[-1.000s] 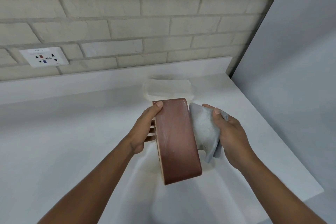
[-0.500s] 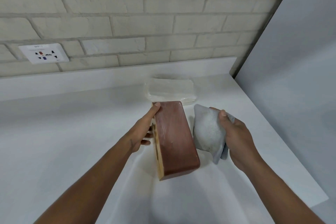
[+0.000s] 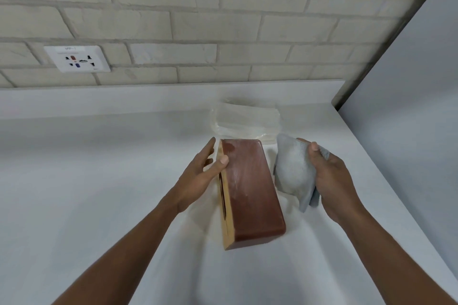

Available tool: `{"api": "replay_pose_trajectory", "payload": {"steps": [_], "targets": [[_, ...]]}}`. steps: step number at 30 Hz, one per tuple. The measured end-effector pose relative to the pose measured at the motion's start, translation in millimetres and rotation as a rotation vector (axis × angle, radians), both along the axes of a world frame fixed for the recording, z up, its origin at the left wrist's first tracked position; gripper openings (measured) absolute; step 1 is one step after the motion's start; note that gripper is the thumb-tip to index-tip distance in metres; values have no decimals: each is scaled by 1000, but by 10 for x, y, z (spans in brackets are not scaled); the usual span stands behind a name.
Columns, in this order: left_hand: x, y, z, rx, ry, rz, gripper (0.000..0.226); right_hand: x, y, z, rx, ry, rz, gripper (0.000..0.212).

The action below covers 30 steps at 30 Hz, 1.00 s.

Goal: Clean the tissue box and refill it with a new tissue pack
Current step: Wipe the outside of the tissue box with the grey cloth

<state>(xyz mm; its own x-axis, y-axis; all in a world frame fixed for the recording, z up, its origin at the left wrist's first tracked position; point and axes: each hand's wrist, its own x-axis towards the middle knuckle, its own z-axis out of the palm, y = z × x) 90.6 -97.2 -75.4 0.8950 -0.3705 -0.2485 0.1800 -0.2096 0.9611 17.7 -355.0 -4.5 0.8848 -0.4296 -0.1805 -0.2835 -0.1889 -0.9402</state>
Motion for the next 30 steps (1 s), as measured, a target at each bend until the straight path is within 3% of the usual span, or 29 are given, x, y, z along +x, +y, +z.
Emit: {"api": "replay_pose_trajectory", "payload": {"steps": [4, 8, 11, 14, 19, 25, 30], "targets": [[-33, -53, -29, -4, -119, 7, 98, 216, 28, 6, -162, -47, 83, 27], [-12, -120, -66, -45, -185, -22, 101, 388, 181, -102, -417, -65, 328, 39], [4, -152, -113, -112, -166, -42, 95, 454, 288, -263, -616, 5, 548, 51], [1, -190, -160, -173, -132, -53, 83, 516, 292, -355, -739, -1, 601, 54], [15, -214, -202, -208, -143, -48, 83, 680, 368, -321, -828, -70, 629, 36], [5, -218, -173, -196, -193, -50, 70, 863, 773, -240, -817, 12, 684, 39], [-3, -220, -174, -184, -238, -60, 70, 855, 633, -147, -785, 70, 725, 38]]}}
